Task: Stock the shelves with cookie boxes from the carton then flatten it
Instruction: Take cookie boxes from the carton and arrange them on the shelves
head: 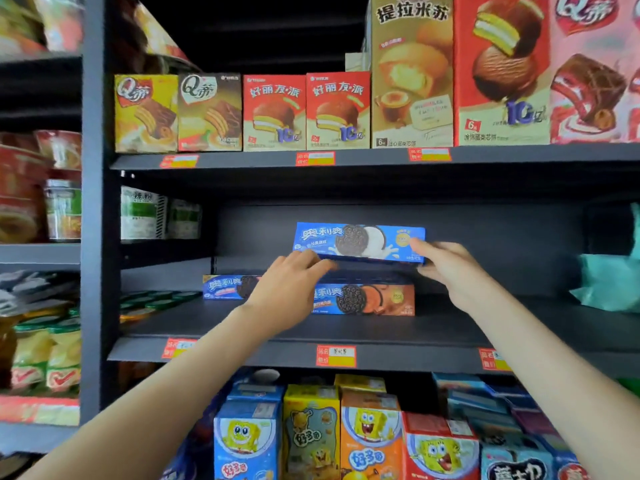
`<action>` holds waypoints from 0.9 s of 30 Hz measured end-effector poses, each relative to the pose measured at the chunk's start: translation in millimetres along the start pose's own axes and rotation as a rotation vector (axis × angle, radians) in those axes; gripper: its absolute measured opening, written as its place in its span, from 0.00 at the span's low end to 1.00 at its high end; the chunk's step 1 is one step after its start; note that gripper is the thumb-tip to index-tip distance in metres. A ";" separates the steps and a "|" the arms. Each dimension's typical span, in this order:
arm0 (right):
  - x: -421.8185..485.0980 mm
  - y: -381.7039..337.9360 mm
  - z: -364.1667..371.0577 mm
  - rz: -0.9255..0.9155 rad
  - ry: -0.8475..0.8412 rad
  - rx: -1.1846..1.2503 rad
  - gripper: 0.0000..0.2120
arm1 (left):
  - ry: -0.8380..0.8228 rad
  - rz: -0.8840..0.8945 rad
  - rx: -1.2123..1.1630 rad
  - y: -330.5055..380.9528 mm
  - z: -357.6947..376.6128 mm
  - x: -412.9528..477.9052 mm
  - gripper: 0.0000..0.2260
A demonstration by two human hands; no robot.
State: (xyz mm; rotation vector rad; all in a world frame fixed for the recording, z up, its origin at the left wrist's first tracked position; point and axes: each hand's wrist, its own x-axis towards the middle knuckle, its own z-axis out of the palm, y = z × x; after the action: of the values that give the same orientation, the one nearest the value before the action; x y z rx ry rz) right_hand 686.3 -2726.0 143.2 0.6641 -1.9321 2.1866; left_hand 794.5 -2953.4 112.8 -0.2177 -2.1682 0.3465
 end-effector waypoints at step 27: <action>147.8 69.1 33.6 -0.280 0.023 -0.983 0.21 | -0.642 -0.347 -0.212 -28.5 105.7 128.8 0.18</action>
State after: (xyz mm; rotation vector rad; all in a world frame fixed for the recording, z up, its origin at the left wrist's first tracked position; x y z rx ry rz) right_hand 535.1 -2795.8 144.9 0.6361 -2.3503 0.8749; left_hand 633.0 -2961.8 162.1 0.1830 -2.8173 -0.0271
